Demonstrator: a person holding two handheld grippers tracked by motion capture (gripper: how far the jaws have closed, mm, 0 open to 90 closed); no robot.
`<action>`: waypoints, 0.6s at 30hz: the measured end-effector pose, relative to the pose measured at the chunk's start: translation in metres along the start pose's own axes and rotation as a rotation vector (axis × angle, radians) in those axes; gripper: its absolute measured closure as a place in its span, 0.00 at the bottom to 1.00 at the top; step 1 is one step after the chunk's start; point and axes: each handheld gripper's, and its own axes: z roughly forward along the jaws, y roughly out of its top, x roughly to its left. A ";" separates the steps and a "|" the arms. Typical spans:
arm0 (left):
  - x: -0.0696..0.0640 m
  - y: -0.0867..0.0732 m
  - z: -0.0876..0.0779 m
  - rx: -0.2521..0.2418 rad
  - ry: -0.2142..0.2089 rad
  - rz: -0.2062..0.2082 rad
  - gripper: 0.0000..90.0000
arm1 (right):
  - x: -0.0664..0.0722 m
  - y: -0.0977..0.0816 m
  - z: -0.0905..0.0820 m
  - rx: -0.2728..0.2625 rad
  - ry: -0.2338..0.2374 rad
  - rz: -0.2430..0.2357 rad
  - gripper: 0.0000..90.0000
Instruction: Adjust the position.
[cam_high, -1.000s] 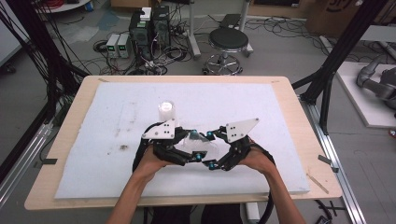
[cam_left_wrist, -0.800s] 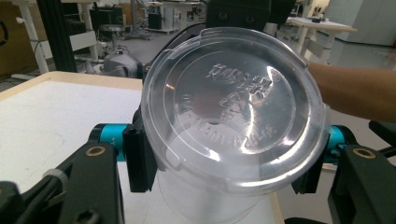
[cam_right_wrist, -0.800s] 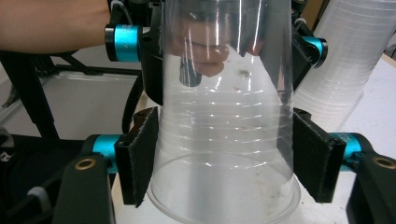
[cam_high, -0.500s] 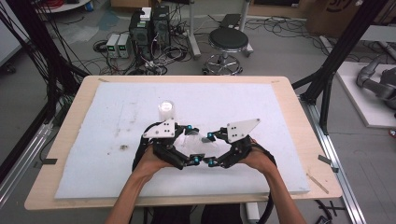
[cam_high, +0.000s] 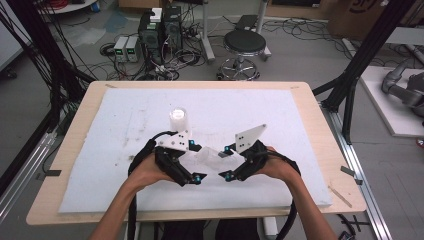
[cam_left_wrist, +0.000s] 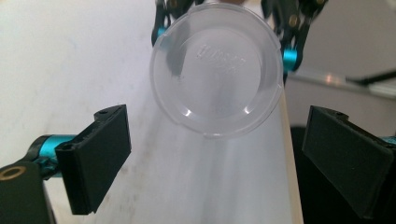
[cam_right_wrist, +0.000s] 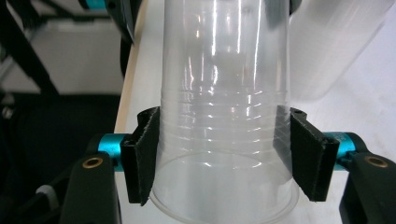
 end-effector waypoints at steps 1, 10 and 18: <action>0.000 0.000 0.000 0.000 0.000 0.000 0.09 | -0.001 0.002 0.001 0.031 0.007 0.000 0.38; 0.004 0.013 -0.005 0.283 0.022 0.018 0.09 | -0.004 0.026 0.005 0.358 0.058 -0.002 0.39; 0.006 0.019 0.004 0.283 0.002 0.022 0.10 | -0.005 0.042 0.002 0.428 0.062 0.003 0.39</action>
